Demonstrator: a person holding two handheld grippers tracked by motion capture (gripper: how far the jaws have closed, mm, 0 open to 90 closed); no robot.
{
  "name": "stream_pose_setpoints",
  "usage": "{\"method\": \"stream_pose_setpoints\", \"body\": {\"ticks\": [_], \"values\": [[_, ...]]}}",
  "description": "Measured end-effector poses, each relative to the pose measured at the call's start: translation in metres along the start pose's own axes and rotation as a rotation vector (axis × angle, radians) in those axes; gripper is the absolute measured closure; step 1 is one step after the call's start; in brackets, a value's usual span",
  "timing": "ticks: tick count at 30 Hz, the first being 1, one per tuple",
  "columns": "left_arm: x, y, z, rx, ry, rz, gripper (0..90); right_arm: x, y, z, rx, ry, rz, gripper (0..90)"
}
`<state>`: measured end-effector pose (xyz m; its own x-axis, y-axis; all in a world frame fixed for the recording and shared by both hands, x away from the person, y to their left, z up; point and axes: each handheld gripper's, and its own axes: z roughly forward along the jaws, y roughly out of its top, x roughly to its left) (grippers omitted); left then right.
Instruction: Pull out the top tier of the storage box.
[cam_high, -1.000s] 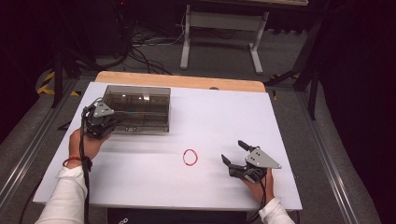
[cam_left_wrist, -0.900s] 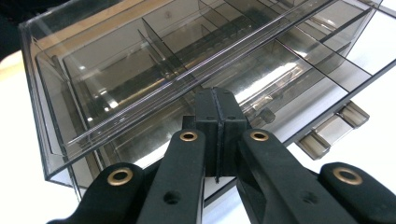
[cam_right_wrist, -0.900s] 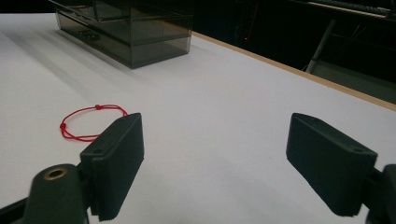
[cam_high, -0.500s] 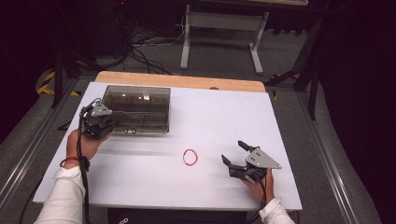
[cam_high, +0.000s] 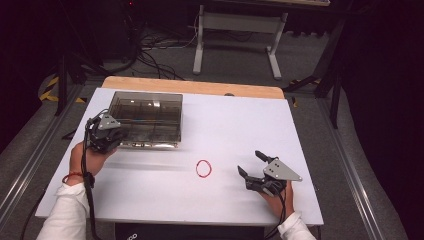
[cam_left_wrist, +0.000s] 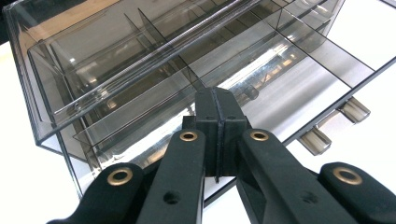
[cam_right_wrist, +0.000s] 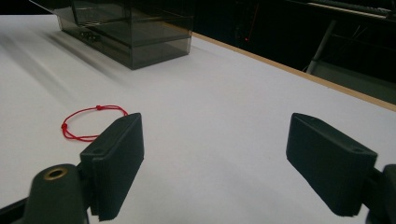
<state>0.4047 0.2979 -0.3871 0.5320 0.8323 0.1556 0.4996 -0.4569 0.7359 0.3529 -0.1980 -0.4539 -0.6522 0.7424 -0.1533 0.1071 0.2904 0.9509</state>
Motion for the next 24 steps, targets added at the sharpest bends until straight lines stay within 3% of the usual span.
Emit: {"method": "stream_pose_setpoints", "body": {"ticks": [16,24], "values": [[-0.002,-0.001,-0.006,-0.016,-0.003,0.004,87.5,0.000,0.000,0.000,-0.001,-0.004,0.000,19.9],[-0.005,0.004,-0.023,-0.129,-0.013,0.000,85.6,0.000,0.000,0.000,0.004,0.003,0.002,20.2]]}}
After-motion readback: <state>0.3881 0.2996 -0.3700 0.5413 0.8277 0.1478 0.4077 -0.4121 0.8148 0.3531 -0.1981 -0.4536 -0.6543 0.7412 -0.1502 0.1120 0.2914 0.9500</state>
